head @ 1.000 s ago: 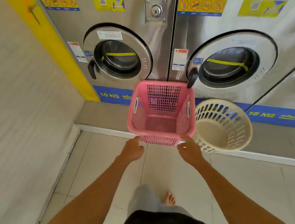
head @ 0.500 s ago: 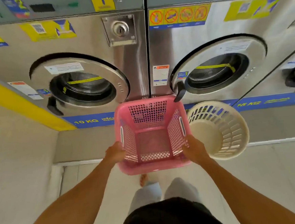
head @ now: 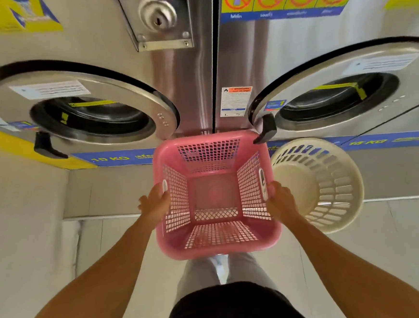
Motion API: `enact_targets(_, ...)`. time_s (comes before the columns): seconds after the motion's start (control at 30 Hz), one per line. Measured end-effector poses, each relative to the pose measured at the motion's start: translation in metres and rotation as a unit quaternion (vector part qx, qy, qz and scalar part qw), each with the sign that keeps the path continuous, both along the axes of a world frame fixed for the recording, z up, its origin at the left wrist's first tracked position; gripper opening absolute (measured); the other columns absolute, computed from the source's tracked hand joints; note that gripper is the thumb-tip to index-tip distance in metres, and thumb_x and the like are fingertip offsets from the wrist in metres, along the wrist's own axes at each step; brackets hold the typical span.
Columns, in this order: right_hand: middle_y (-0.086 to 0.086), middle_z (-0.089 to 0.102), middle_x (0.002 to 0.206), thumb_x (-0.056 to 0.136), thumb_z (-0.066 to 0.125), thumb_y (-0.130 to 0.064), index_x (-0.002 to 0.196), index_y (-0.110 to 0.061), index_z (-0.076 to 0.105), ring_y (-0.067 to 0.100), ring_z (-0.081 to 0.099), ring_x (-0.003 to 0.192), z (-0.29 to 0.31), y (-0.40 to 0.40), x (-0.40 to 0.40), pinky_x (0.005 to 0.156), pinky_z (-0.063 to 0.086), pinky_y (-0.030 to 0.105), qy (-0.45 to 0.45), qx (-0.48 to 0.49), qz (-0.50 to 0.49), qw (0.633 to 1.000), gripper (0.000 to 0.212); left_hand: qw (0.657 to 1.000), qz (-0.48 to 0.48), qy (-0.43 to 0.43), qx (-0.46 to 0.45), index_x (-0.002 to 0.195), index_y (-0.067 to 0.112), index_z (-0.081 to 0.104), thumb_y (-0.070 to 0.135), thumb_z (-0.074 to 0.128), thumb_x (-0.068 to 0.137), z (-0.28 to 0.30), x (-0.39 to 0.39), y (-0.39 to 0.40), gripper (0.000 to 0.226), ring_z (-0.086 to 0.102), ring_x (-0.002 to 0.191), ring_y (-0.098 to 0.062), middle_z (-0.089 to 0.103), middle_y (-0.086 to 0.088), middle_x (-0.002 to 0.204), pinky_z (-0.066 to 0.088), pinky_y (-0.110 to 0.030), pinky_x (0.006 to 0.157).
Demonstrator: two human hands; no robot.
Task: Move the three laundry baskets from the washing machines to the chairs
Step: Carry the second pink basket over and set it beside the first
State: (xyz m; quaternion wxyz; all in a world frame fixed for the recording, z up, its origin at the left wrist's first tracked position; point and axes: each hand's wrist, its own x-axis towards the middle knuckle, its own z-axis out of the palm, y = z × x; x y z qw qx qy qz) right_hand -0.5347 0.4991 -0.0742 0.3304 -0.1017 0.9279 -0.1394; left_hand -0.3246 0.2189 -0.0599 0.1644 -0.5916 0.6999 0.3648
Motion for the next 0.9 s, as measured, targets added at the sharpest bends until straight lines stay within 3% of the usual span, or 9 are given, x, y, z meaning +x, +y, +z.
enact_targets(0.17,0.013,0.061,0.121,0.088,0.045,-0.008,0.137,-0.024,0.035,0.042,0.057,0.111,-0.026,-0.013,-0.019,0.090,0.044,0.054,0.006,0.000,-0.022,1.000,0.053,1.000,-0.017,-0.010,-0.016,0.145,0.036,0.032,0.054,0.024,0.088,-0.048,-0.004,-0.018,0.060,0.054,0.112,-0.048,0.064,-0.017,0.123,0.046,-0.050,0.099)
enact_targets(0.23,0.015,0.063,0.121,0.090,0.042,-0.004,0.146,-0.030,0.025,0.044,0.060,0.107,-0.031,-0.019,-0.021,0.086,0.045,0.055,0.001,-0.019,-0.036,0.999,0.064,0.999,-0.034,-0.010,-0.016,0.148,0.041,0.021,0.061,0.015,0.081,-0.076,0.002,-0.021,0.071,0.053,0.119,-0.046,0.059,-0.010,0.135,0.039,-0.050,0.104)
enact_targets(0.3,0.018,0.062,0.125,0.095,0.039,-0.004,0.154,-0.032,0.016,0.038,0.062,0.094,-0.033,-0.022,-0.019,0.078,0.046,0.049,-0.010,-0.027,-0.047,0.998,0.069,0.999,-0.042,0.006,-0.027,0.153,0.044,0.012,0.060,0.021,0.088,-0.078,0.001,-0.013,0.067,0.047,0.130,-0.042,0.040,-0.005,0.154,0.032,-0.052,0.109)
enact_targets(0.37,0.020,0.063,0.121,0.100,0.036,-0.010,0.157,-0.037,0.006,0.030,0.056,0.077,-0.038,-0.019,-0.020,0.069,0.042,0.042,-0.016,-0.015,-0.051,0.998,0.070,0.997,-0.051,0.026,-0.053,0.156,0.041,0.008,0.048,0.035,0.098,-0.065,-0.002,-0.005,0.064,0.051,0.125,-0.044,0.031,0.000,0.161,0.036,-0.050,0.106)
enact_targets(0.43,0.018,0.059,0.130,0.102,0.036,-0.013,0.157,-0.040,-0.002,0.030,0.054,0.081,-0.045,-0.013,-0.023,0.070,0.040,0.041,-0.004,0.002,-0.022,1.000,0.072,0.994,-0.082,0.017,-0.070,0.157,0.042,0.000,0.036,0.044,0.101,-0.061,0.002,-0.004,0.072,0.055,0.117,-0.045,0.032,0.000,0.160,0.040,-0.049,0.099)
enact_targets(0.5,0.011,0.044,0.150,0.100,0.039,-0.008,0.158,-0.037,-0.008,0.039,0.056,0.106,-0.048,-0.010,-0.026,0.081,0.043,0.049,0.012,0.014,0.034,0.999,0.080,0.993,-0.092,0.011,-0.080,0.152,0.052,-0.010,0.030,0.049,0.098,-0.070,0.013,-0.006,0.083,0.060,0.109,-0.042,0.047,-0.009,0.149,0.043,-0.051,0.092)
enact_targets(0.57,0.009,0.042,0.150,0.100,0.039,-0.010,0.156,-0.042,-0.010,0.044,0.052,0.117,-0.044,-0.013,-0.027,0.085,0.041,0.051,0.003,0.015,0.047,0.999,0.082,0.995,-0.063,-0.014,-0.081,0.147,0.060,-0.014,0.026,0.046,0.095,-0.079,0.023,-0.006,0.087,0.063,0.097,-0.045,0.059,-0.015,0.133,0.044,-0.051,0.091)
enact_targets(0.73,0.014,0.058,0.123,0.100,0.047,-0.029,0.148,-0.059,-0.012,0.030,0.048,0.081,-0.037,-0.013,-0.027,0.071,0.037,0.042,-0.029,0.025,0.048,0.998,0.081,0.995,-0.025,-0.047,-0.089,0.152,0.054,-0.003,0.014,0.042,0.096,-0.048,0.037,0.018,0.082,0.053,0.101,-0.044,0.066,-0.025,0.092,0.044,-0.049,0.087)
enact_targets(0.9,0.019,0.057,0.120,0.097,0.050,-0.025,0.151,-0.054,-0.014,0.039,0.062,0.085,-0.024,-0.025,-0.021,0.065,0.045,0.042,0.002,-0.003,0.148,0.989,0.088,0.990,0.037,-0.041,-0.130,0.154,0.051,0.002,0.013,0.042,0.094,-0.033,0.071,0.032,0.082,0.049,0.086,-0.036,0.058,-0.024,0.084,0.036,-0.041,0.071)
